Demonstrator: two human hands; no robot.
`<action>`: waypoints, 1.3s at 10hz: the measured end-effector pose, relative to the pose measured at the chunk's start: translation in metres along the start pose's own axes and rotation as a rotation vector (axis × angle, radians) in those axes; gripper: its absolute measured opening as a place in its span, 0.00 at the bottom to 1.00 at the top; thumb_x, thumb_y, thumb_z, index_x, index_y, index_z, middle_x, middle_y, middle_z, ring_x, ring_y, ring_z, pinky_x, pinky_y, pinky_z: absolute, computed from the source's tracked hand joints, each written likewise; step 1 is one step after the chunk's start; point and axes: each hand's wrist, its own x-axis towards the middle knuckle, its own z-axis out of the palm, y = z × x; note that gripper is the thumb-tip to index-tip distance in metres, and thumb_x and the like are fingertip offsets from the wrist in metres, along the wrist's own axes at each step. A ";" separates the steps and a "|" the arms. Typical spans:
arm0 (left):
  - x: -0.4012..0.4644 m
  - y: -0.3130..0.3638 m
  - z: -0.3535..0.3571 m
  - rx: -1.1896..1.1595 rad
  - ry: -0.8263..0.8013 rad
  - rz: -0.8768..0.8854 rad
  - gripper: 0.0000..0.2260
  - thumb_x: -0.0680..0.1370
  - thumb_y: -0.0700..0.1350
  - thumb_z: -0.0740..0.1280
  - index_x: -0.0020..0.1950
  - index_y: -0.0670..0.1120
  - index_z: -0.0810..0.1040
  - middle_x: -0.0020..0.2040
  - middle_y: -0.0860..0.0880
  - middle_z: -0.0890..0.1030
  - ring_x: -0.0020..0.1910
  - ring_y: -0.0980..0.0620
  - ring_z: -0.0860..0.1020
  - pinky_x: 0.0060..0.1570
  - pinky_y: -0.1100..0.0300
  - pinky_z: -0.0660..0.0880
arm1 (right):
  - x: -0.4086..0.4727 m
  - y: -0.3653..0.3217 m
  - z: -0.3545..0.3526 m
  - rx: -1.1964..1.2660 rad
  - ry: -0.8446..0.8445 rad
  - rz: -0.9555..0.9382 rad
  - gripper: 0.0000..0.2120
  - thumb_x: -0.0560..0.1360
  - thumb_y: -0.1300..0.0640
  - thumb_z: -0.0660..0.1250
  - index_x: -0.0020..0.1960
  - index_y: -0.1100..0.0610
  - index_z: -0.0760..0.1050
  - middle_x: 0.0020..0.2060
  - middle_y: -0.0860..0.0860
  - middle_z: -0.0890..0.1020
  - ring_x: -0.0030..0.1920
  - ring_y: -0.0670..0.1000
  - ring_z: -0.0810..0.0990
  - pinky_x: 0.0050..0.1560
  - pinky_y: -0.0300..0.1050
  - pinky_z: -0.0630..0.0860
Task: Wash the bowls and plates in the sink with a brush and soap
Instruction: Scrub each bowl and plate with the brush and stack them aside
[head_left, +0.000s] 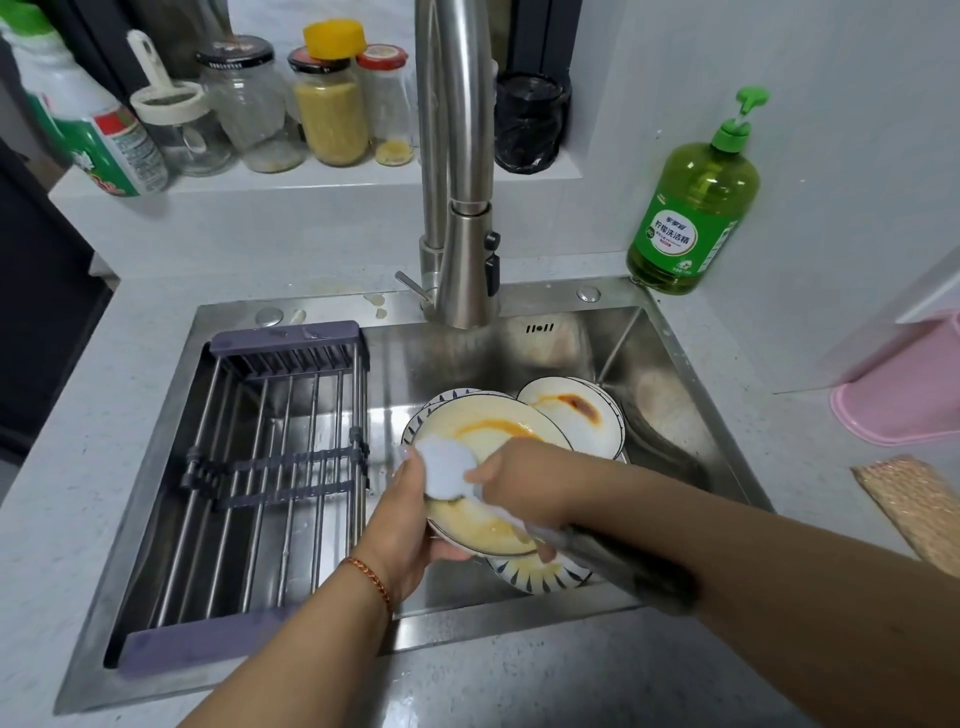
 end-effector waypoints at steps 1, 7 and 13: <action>-0.003 -0.002 0.002 0.000 -0.052 0.035 0.35 0.68 0.72 0.50 0.66 0.54 0.73 0.55 0.47 0.84 0.51 0.45 0.84 0.40 0.45 0.81 | 0.008 0.003 -0.014 0.180 0.053 0.214 0.16 0.80 0.60 0.56 0.64 0.59 0.74 0.47 0.57 0.78 0.35 0.40 0.72 0.31 0.33 0.66; 0.001 -0.007 0.000 0.022 0.126 0.100 0.24 0.79 0.65 0.50 0.64 0.52 0.72 0.55 0.46 0.83 0.44 0.47 0.84 0.32 0.52 0.78 | 0.018 0.000 0.012 0.519 0.032 0.295 0.17 0.79 0.61 0.55 0.66 0.59 0.73 0.57 0.60 0.79 0.35 0.39 0.70 0.35 0.31 0.68; 0.017 0.010 -0.006 -0.184 0.331 -0.010 0.25 0.81 0.63 0.51 0.65 0.47 0.73 0.52 0.45 0.82 0.41 0.46 0.83 0.23 0.58 0.77 | -0.032 0.034 0.018 0.924 0.132 0.352 0.18 0.72 0.49 0.72 0.44 0.64 0.74 0.25 0.53 0.73 0.17 0.50 0.73 0.20 0.36 0.67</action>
